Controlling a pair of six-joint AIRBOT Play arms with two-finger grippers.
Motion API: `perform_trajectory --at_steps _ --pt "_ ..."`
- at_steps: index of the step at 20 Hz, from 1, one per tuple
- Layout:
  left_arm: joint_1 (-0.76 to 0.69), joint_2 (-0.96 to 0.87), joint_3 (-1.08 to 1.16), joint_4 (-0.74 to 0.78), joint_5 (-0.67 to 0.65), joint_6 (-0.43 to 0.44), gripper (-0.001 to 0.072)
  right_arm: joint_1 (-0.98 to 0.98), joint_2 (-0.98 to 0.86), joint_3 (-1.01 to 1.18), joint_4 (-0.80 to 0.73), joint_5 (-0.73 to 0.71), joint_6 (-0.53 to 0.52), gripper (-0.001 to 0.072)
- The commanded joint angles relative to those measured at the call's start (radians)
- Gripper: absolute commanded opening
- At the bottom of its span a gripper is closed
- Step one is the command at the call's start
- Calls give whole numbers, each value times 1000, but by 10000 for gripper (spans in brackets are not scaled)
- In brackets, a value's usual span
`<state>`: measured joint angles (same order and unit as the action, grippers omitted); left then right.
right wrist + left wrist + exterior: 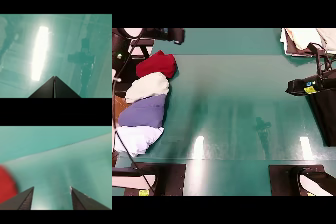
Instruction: Fold the shirts.
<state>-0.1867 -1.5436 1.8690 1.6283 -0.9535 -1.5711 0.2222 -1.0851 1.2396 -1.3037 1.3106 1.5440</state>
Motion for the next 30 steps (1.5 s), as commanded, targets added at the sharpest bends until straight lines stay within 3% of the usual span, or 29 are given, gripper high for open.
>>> perform_trajectory --at_steps 1,8,15,16,18,19,25,30 --pt "130 -133 0 82 11 -55 555 1 0 1 2 1 0 18" --pt "278 -379 0 77 109 -83 555 1 0 1 3 6 0 19" --pt "283 -430 -1 78 160 -79 552 1 0 1 3 6 0 18" --pt "283 -430 -1 78 151 -79 493 1 0 1 3 5 0 18" --pt "283 -430 -1 77 117 -79 69 1 0 1 3 5 0 19" --pt "283 -428 3 74 93 -79 24 1 0 1 3 5 0 18" --pt "274 -203 92 63 58 -59 23 1 60 82 -19 -66 0 18" --pt "145 163 183 54 -61 103 23 1 60 363 -114 -96 0 18"
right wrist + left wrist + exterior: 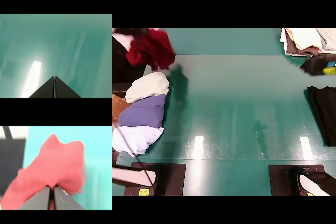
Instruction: Fold the shirts.
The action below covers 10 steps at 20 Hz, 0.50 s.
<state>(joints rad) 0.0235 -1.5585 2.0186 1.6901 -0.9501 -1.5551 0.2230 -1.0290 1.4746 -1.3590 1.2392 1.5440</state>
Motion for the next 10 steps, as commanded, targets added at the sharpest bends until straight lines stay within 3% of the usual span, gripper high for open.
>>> perform_trajectory --at_steps 1,4,7,10 --pt "-114 245 34 -8 -90 106 23 0 2 167 -77 -26 -1 18" --pt "-277 364 33 -8 -186 121 22 0 2 247 -111 -26 -1 18" --pt "-463 365 13 -27 -320 105 23 -3 3 296 -109 -23 -1 18" --pt "-639 322 -107 -132 -316 105 23 -2 3 323 -109 -6 -1 18"
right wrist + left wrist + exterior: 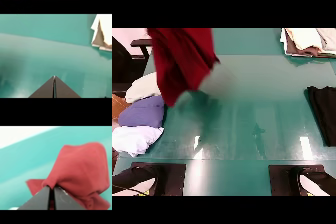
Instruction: Fold the shirts.
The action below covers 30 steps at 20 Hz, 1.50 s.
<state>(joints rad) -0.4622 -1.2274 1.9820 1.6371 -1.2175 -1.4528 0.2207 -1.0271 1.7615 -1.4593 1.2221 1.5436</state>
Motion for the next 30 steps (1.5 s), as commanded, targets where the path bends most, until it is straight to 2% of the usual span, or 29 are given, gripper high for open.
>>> perform_trajectory --at_steps 1,2,3,4,5,8,10,12,16,21,25,30 --pt "-206 -39 -110 -125 -38 2 24 0 1 40 -8 20 0 18" --pt "-248 -71 -145 -174 -18 4 27 0 4 39 -8 30 0 18" --pt "-280 -108 -177 -227 8 14 101 0 4 39 -8 46 0 18" --pt "-298 -142 -198 -273 37 14 384 0 3 39 -8 63 0 18" --pt "-304 -180 -205 -304 55 13 558 0 3 39 -8 83 0 19" --pt "-247 -212 -204 -257 18 8 553 0 4 39 -8 133 0 19" --pt "-131 -201 -205 -201 -63 -20 553 0 3 39 -8 151 0 19" --pt "26 -201 -226 -206 -121 -43 553 0 3 39 -8 159 0 18" --pt "316 -201 -418 -345 -128 -57 553 0 3 39 -7 159 0 18" --pt "526 -201 -751 -527 -97 56 554 0 3 39 -7 159 0 18" --pt "558 -201 -935 -574 22 74 553 0 3 39 0 159 0 18" --pt "433 -201 -1023 -584 135 74 553 0 3 38 1 159 0 18"
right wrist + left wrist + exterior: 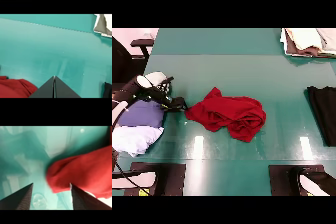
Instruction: Fold the shirts.
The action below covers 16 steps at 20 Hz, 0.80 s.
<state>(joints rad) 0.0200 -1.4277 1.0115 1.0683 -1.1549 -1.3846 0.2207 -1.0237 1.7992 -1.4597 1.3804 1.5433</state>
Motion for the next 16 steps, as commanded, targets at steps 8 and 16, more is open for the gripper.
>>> perform_trajectory --at_steps 8,16 --pt "-98 19 45 -80 87 5 24 -50 6 -99 3 143 2 19" --pt "-98 103 174 -72 84 10 24 -219 43 -962 314 -28 -50 521"
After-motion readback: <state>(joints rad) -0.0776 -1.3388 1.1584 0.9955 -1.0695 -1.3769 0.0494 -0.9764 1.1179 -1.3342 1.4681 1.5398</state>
